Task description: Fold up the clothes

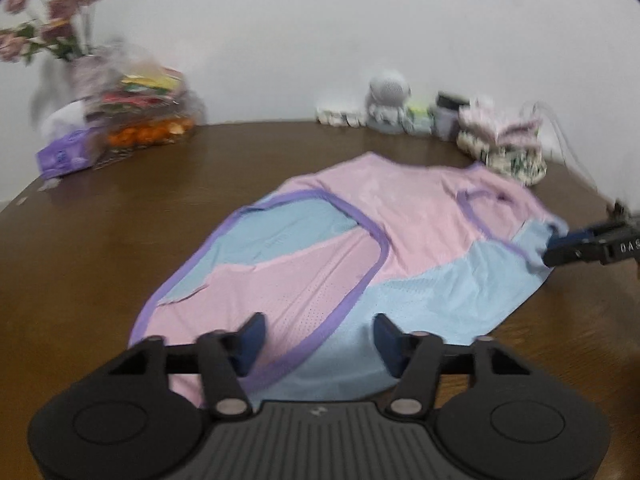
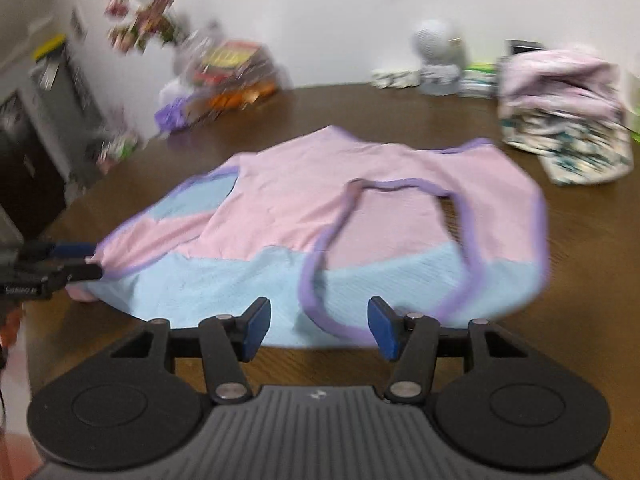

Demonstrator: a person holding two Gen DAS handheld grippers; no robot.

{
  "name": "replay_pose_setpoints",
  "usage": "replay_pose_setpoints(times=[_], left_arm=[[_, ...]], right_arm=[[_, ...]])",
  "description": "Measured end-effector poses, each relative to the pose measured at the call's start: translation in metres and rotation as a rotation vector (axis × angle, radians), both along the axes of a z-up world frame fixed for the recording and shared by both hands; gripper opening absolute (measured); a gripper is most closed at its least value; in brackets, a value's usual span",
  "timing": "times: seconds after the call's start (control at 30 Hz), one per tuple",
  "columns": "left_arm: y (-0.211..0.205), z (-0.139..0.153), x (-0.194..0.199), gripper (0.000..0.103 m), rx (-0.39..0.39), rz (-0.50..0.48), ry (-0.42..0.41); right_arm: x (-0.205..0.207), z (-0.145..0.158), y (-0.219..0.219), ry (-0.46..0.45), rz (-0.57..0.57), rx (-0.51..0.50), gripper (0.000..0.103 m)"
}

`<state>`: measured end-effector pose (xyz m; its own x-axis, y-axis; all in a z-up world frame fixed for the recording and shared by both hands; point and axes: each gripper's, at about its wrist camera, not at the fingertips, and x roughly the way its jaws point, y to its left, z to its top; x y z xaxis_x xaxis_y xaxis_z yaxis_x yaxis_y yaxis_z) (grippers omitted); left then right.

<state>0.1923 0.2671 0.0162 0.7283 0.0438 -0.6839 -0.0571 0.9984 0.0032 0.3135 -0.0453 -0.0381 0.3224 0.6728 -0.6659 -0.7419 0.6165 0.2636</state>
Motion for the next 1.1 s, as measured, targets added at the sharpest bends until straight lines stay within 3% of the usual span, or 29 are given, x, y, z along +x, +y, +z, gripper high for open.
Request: replay_pose_setpoints(times=[0.07,0.2,0.23,0.3,0.33,0.37,0.47,0.67,0.8,0.87,0.97,1.03,1.1], left_arm=[[-0.002,-0.009,0.016,0.041,0.01,-0.045,0.041],[-0.003,-0.019,0.029,0.041,0.02,-0.103,0.082],[-0.003,-0.021,0.031,0.038,0.021,-0.116,0.087],[-0.006,-0.022,0.032,0.023,0.022,-0.145,0.095],[-0.008,-0.021,0.033,0.008,0.023,-0.16,0.099],[-0.01,-0.021,0.033,0.005,0.029,-0.164,0.103],[-0.024,-0.011,0.026,0.001,0.114,-0.152,0.062],[-0.042,0.034,-0.015,0.0,0.158,-0.144,-0.1],[-0.069,0.043,-0.067,0.0,0.114,-0.192,-0.156],[-0.08,0.038,-0.094,0.0,0.066,-0.234,-0.15],[-0.094,0.018,-0.11,0.001,0.041,-0.269,-0.075],[-0.095,0.012,-0.106,0.008,0.051,-0.256,-0.056],[-0.089,0.016,-0.094,0.022,0.048,-0.22,-0.065]], right_arm=[[0.006,-0.006,0.013,0.007,0.021,-0.006,0.055],[0.014,-0.011,0.02,0.036,0.06,0.025,0.053],[0.014,-0.011,0.021,0.038,0.069,0.026,0.048],[0.013,-0.011,0.023,0.034,0.089,0.014,0.035],[0.013,-0.012,0.025,0.028,0.093,0.006,0.023],[0.013,-0.012,0.025,0.025,0.093,0.0,0.011],[0.016,-0.012,0.021,0.039,0.085,0.021,0.008],[0.009,0.017,-0.01,-0.003,0.104,0.153,0.007],[-0.014,0.033,-0.04,-0.025,0.189,0.199,0.007],[-0.03,0.029,-0.056,-0.021,0.234,0.173,0.007],[-0.049,0.011,-0.072,0.014,0.296,0.098,0.007],[-0.055,0.0,-0.079,0.037,0.292,0.059,0.009],[-0.055,-0.004,-0.086,0.061,0.252,0.081,0.014]])
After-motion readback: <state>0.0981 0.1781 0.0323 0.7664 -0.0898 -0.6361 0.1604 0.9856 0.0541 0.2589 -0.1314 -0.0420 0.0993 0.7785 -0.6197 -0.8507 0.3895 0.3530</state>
